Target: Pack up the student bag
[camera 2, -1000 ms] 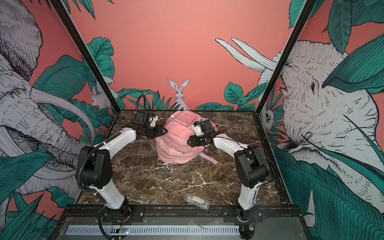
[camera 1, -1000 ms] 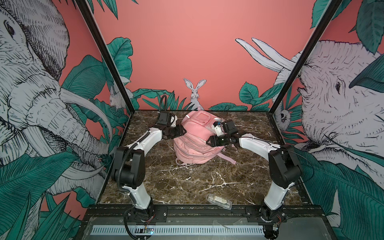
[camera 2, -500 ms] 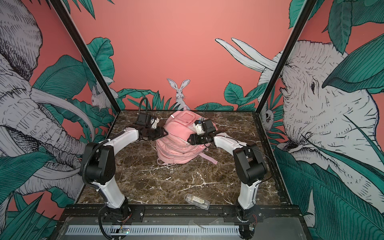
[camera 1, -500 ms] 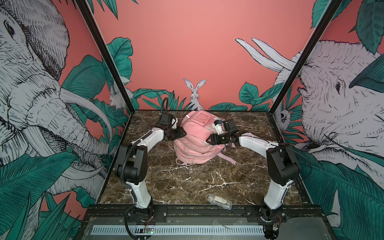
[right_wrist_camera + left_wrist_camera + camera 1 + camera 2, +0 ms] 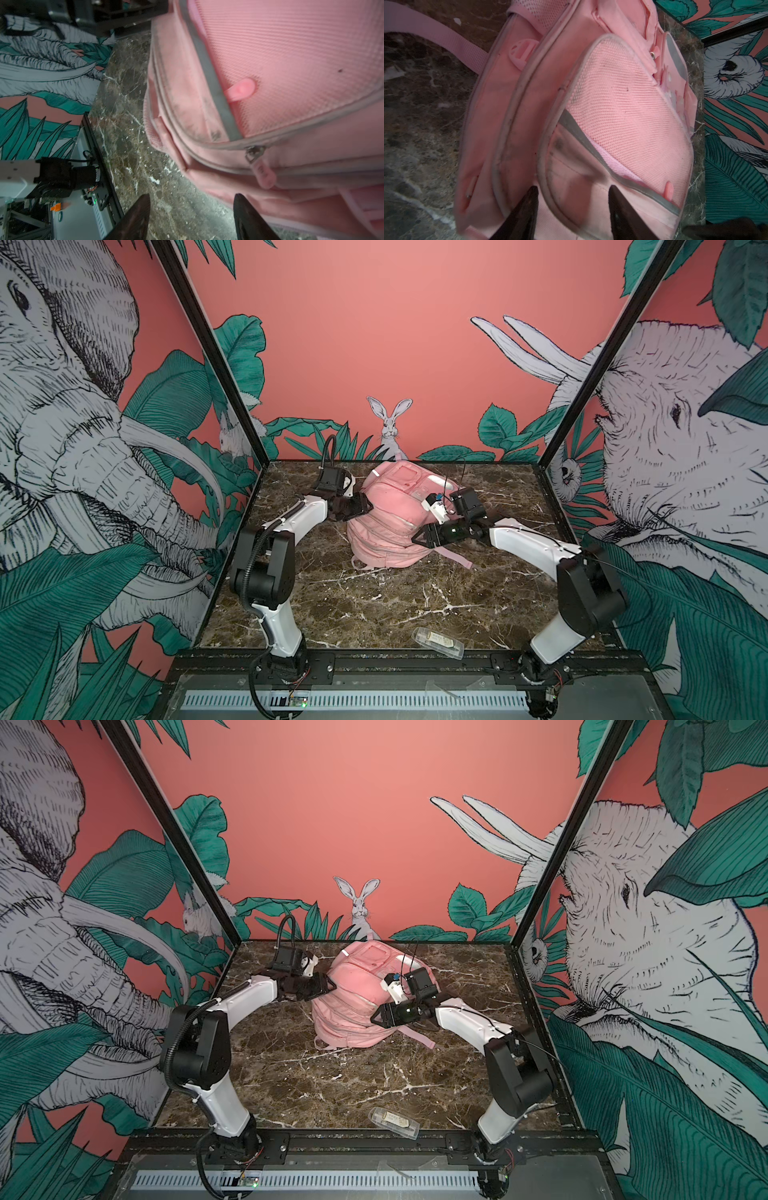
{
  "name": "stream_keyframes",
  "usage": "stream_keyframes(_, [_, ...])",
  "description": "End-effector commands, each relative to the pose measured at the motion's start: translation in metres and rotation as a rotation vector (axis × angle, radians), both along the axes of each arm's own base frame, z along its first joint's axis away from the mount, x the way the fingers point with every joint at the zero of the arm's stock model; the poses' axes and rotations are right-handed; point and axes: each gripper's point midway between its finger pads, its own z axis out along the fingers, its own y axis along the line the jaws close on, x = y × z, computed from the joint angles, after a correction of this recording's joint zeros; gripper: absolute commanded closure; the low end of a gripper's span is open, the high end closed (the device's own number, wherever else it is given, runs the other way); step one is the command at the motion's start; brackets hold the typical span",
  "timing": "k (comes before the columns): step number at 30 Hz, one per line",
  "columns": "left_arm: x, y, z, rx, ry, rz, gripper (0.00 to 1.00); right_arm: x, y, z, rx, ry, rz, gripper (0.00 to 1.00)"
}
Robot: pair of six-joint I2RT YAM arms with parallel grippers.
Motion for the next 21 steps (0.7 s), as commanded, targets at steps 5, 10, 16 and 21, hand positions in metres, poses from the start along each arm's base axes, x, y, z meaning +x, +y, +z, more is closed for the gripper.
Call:
stream_keyframes(5, [-0.001, 0.001, -0.003, -0.017, 0.004, 0.005, 0.44, -0.003, -0.024, 0.013, -0.111, -0.087, -0.086, 0.37])
stream_keyframes(10, [-0.001, 0.001, -0.003, -0.018, 0.004, 0.007, 0.44, 0.017, -0.036, -0.012, -0.283, -0.147, -0.15, 0.39])
stream_keyframes(16, [-0.002, 0.002, -0.006, -0.018, 0.014, 0.007, 0.44, 0.037, -0.032, -0.027, -0.402, -0.249, -0.195, 0.39])
stream_keyframes(21, [-0.003, 0.001, -0.006, -0.025, 0.016, 0.008, 0.44, 0.052, -0.033, -0.03, -0.453, -0.32, -0.241, 0.4])
